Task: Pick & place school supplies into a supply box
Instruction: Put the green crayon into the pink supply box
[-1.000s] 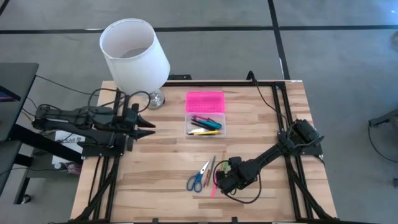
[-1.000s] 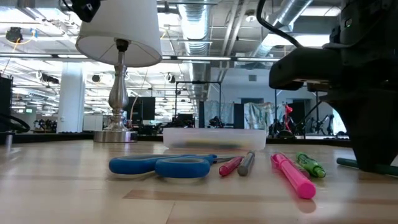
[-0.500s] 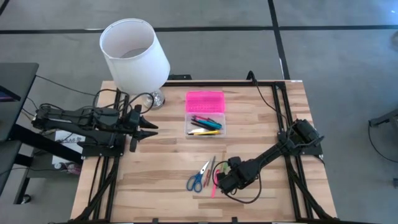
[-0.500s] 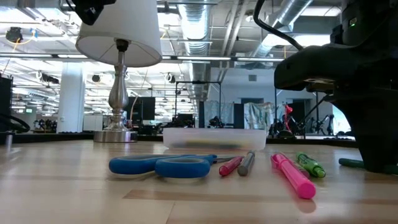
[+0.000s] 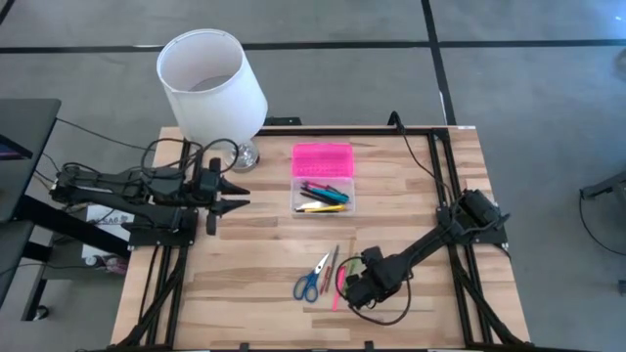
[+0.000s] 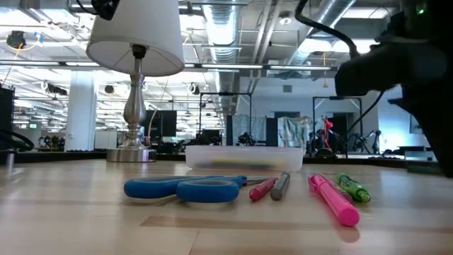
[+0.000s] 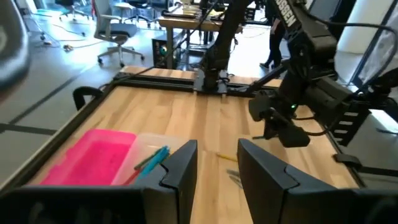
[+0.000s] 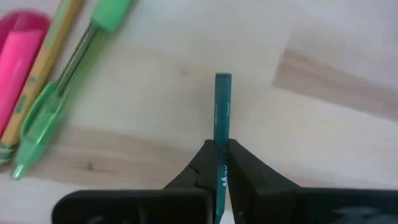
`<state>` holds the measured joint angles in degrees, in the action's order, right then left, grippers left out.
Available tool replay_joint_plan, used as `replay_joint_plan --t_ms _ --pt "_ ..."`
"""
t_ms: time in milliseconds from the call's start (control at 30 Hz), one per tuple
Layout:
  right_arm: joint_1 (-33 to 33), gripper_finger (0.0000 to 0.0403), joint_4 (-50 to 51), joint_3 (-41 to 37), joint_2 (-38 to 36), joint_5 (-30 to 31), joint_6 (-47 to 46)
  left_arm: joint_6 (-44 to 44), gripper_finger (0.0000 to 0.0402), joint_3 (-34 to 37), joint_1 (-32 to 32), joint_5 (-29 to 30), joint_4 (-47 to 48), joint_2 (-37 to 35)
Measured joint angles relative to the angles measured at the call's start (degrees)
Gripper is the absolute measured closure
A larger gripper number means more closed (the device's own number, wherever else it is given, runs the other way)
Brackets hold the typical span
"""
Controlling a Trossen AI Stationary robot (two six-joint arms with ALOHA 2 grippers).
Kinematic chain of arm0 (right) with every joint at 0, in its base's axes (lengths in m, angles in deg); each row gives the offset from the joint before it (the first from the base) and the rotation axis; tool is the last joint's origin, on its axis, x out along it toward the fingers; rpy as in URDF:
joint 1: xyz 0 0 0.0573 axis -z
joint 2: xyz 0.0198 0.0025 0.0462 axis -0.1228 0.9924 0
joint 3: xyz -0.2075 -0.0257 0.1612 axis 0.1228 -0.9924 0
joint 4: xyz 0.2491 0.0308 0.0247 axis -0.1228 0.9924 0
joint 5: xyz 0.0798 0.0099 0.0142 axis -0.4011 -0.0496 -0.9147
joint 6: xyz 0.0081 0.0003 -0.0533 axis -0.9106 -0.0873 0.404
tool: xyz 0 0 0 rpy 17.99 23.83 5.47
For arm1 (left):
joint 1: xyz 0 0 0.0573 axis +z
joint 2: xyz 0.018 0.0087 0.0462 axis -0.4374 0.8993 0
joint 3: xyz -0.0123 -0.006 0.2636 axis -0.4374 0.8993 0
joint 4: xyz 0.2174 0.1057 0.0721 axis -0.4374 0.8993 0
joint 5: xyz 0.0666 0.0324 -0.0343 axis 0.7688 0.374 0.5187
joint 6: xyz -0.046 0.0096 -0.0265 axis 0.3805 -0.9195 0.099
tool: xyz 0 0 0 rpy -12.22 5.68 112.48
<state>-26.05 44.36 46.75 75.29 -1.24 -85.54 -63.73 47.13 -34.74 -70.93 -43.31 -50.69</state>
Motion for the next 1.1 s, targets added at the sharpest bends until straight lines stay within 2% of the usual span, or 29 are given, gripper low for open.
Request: replay_joint_plan --t_ms 267,467,600,767,933,1100 --pt "2.14 0.0398 7.86 6.16 -1.9 5.35 9.28 -2.87 0.0294 0.0 -0.01 1.55 0.23 0.04" --pt "7.65 0.0398 8.1 8.76 -5.26 14.85 20.58 -3.05 0.0294 0.0 0.0 5.32 0.7 0.04" --pt "13.65 0.0398 5.46 8.76 -6.4 18.26 33.2 -2.65 0.0294 0.0 0.0 5.78 0.76 0.04" --pt "21.96 0.0398 -2.24 8.76 -6.09 18.15 52.7 -1.62 0.0294 0.0 0.0 5.82 0.76 0.44" --pt "29.41 0.0398 -7.31 8.76 -5.84 17.97 67.11 0.55 0.0294 -0.02 0.0 5.89 0.77 1.81" --pt "36.01 0.0397 -8.0 8.74 -5.84 17.52 80.58 2.69 0.0294 -0.01 -0.01 5.89 0.88 5.16"
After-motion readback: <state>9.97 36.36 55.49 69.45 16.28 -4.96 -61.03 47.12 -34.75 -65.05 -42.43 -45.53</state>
